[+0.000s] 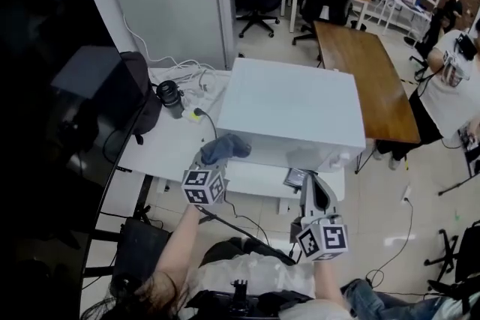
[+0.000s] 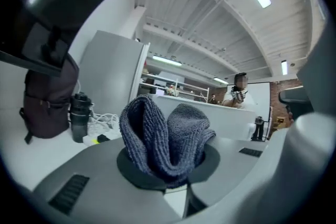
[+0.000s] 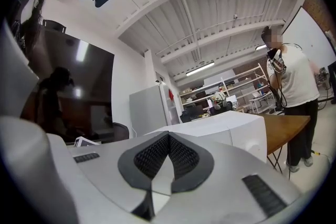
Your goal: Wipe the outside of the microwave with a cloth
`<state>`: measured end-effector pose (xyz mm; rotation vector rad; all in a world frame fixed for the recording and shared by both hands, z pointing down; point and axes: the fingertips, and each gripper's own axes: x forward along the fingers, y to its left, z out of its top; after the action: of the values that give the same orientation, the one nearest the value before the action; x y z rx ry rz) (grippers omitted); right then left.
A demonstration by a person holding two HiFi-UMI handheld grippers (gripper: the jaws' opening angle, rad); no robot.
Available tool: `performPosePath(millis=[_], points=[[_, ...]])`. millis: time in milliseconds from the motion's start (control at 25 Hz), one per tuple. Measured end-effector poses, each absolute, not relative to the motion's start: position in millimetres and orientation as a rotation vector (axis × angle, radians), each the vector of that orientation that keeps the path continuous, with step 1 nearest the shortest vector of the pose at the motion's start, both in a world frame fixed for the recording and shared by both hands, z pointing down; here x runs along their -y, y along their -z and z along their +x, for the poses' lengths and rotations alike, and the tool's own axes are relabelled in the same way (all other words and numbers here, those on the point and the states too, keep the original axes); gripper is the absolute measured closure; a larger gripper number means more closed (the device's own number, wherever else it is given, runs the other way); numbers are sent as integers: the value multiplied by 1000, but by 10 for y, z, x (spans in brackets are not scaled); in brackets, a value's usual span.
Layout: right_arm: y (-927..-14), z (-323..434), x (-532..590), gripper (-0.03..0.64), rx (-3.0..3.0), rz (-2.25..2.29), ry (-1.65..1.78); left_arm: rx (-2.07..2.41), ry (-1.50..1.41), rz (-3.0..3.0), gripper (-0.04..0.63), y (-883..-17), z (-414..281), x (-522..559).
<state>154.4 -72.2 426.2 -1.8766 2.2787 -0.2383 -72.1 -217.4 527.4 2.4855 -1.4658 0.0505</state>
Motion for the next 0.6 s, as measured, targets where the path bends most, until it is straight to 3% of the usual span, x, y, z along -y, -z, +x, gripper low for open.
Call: performPosePath(millis=[200, 600], points=[[-4249, 1668, 623, 598, -2276, -1891, 232, 1488, -121, 2545, 548, -5255, -669, 2007], [-4381, 2147, 275, 598, -2165, -2030, 264, 588, -272, 2962, 548, -5305, 2017, 936]])
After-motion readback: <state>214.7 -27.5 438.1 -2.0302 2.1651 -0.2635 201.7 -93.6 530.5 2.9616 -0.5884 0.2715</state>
